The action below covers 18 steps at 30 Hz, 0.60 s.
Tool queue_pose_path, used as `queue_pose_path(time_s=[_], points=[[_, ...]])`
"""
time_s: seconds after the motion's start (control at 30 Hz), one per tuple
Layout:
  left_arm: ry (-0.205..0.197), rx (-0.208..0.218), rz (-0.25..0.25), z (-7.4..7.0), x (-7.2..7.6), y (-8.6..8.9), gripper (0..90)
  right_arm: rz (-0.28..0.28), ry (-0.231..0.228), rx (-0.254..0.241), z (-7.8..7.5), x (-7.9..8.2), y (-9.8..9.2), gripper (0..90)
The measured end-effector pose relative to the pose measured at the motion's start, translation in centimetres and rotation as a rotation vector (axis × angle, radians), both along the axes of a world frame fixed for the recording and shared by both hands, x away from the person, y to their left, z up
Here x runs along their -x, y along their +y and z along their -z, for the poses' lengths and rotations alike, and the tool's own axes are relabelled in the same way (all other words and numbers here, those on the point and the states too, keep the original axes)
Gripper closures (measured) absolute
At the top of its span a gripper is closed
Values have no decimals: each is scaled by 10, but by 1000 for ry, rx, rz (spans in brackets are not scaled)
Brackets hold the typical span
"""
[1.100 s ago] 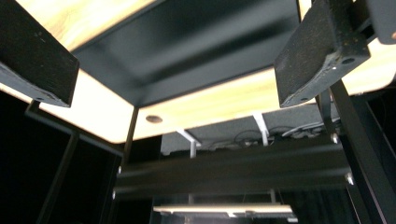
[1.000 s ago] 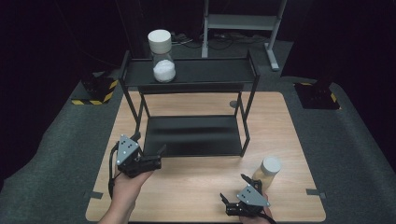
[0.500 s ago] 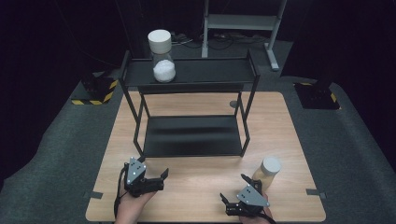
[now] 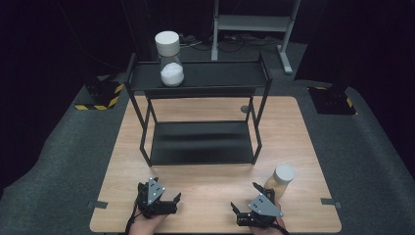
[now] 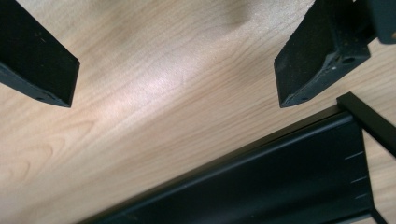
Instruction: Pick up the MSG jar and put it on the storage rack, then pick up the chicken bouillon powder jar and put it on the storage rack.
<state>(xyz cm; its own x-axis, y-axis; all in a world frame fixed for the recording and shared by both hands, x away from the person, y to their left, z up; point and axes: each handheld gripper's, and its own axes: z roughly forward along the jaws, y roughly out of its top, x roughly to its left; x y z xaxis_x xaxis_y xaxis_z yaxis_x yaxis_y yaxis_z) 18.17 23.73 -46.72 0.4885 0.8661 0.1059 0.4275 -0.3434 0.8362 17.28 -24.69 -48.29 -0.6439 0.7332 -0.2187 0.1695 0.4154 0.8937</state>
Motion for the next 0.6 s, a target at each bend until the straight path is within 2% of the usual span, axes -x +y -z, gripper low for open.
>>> queue_pose_path(time_s=[0.03, 0.07, 0.17, 0.37, 0.6], points=[[-12, -30, 1, 0, 3, -5, 5, -3, 0, 3, 0, 0, 0, 0], [-12, -30, 1, 0, 3, -5, 7, -3, 0, 3, 0, 0, 0, 0], [-20, -95, 15, -1, 5, -15, 8, -17, -5, 17, 0, 0, 1, 0], [-22, -111, 20, -1, 6, -18, 11, -14, 0, -1, 0, 0, -1, 0], [-20, -99, 26, -1, 6, -15, 11, -30, 1, -13, -1, -1, -4, 0]])
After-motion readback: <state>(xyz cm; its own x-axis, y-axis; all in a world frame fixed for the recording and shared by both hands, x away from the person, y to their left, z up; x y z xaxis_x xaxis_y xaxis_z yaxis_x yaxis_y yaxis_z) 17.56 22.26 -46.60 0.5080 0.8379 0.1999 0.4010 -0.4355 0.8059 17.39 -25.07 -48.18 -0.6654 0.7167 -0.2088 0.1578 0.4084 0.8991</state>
